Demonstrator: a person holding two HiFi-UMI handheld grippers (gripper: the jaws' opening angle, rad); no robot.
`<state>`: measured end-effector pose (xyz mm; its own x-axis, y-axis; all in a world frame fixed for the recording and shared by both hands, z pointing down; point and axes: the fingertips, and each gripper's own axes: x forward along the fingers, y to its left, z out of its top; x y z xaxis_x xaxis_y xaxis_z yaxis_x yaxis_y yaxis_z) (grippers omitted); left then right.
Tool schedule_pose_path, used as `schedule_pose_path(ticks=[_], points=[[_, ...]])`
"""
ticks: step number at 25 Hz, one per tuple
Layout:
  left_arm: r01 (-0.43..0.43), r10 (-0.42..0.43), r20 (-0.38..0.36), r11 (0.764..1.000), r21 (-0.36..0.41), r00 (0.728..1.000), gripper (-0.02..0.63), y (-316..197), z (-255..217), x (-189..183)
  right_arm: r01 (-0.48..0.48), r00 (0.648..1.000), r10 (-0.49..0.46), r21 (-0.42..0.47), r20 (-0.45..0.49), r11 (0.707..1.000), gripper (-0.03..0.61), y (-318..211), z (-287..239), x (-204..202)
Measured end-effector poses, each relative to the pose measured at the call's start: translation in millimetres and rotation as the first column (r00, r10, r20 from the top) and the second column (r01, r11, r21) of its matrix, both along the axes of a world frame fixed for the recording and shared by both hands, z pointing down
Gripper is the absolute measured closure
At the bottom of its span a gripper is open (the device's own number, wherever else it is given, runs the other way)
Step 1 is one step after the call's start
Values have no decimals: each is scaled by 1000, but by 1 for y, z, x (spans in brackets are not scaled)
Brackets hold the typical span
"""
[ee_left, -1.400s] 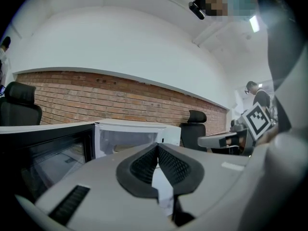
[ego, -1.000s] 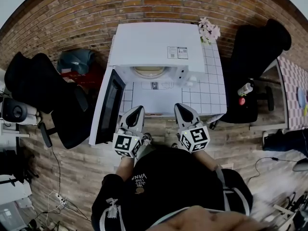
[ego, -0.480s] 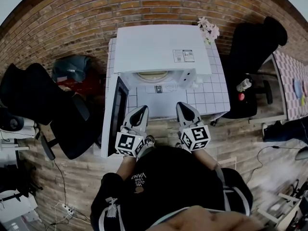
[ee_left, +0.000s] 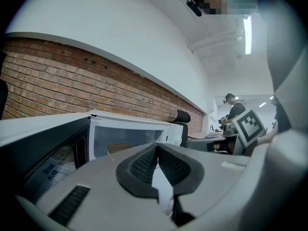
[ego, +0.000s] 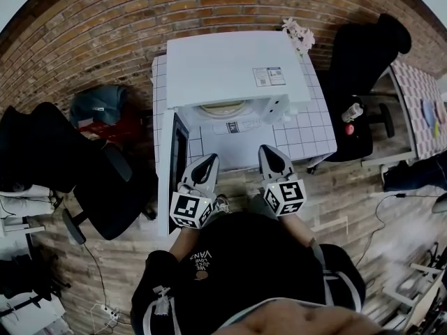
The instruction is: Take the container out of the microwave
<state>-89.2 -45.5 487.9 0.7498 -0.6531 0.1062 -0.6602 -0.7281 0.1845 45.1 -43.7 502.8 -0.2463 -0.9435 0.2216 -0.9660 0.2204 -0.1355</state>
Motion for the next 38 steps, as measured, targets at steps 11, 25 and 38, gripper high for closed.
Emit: schedule_pose_path(ticks=[11, 25, 38], points=[[73, -73, -6, 997, -31, 997, 604, -26, 14, 8, 16, 1000, -16, -23, -1, 1000, 574, -32, 13, 16], [217, -217, 5, 974, -67, 976, 604, -77, 37, 11, 44, 998, -42, -60, 42, 997, 572, -66, 41, 33], [279, -288, -41, 950, -142, 957, 603, -119, 59, 8, 30, 990, -19, -78, 140, 997, 572, -94, 56, 24]])
